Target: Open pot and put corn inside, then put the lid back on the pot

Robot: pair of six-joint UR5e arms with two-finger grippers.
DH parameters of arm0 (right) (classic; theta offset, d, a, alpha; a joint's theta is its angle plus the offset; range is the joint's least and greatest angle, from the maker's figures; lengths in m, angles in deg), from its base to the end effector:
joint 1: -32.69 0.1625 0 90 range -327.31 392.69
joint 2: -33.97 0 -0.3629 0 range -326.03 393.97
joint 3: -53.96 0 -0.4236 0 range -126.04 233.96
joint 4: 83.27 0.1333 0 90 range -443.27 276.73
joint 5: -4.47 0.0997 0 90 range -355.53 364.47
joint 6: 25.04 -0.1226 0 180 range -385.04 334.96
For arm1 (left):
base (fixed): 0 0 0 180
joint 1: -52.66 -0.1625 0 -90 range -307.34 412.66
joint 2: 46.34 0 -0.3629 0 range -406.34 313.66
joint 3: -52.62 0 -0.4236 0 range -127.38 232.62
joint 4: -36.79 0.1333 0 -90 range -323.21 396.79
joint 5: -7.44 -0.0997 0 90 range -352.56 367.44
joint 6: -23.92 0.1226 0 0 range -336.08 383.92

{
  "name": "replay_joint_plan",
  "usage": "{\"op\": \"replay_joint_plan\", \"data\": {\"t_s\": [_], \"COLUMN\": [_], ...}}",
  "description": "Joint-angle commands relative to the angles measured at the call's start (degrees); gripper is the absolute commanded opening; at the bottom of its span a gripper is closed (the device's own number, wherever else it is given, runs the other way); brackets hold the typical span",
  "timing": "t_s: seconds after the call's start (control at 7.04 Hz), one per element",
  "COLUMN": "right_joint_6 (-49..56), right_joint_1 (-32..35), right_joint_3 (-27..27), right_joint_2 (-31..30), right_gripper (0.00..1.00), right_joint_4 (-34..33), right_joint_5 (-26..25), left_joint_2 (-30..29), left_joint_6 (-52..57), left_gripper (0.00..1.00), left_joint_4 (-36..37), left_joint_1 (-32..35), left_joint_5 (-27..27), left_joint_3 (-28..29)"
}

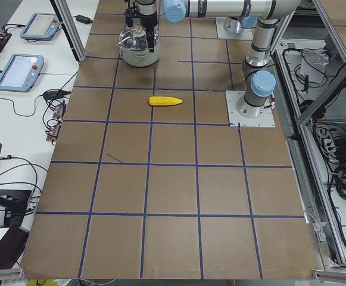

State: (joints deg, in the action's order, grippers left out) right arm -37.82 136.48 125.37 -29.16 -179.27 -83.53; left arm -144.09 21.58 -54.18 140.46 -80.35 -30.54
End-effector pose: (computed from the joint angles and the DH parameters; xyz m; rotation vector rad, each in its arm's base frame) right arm 0.2952 -0.6256 0.2988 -0.0264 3.1158 0.0728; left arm -0.1161 -0.5730 0.3896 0.1239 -3.1002 -0.0510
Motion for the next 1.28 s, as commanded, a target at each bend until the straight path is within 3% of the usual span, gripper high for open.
{"op": "replay_joint_plan", "data": {"t_s": [0.0, 0.85, 1.14], "right_joint_6": [-4.52, -4.19, -4.19], "right_joint_1": [1.93, 2.38, 2.38], "right_joint_3": [-3.80, -4.79, -4.79], "right_joint_2": [3.70, 5.92, 6.01], "right_gripper": [1.00, 1.00, 0.91], "right_joint_4": [-1.73, -2.52, -2.61], "right_joint_5": [-0.15, -0.15, -0.15], "left_joint_2": [0.46, -0.16, 0.02], "left_joint_6": [0.06, 0.58, 0.67], "left_gripper": [1.00, 1.00, 1.00], "left_joint_4": [-0.61, -0.35, -0.26], "left_joint_1": [0.00, 0.00, -0.09], "left_joint_5": [-0.18, 0.08, 0.26], "left_joint_3": [-0.76, -0.07, -1.38]}}
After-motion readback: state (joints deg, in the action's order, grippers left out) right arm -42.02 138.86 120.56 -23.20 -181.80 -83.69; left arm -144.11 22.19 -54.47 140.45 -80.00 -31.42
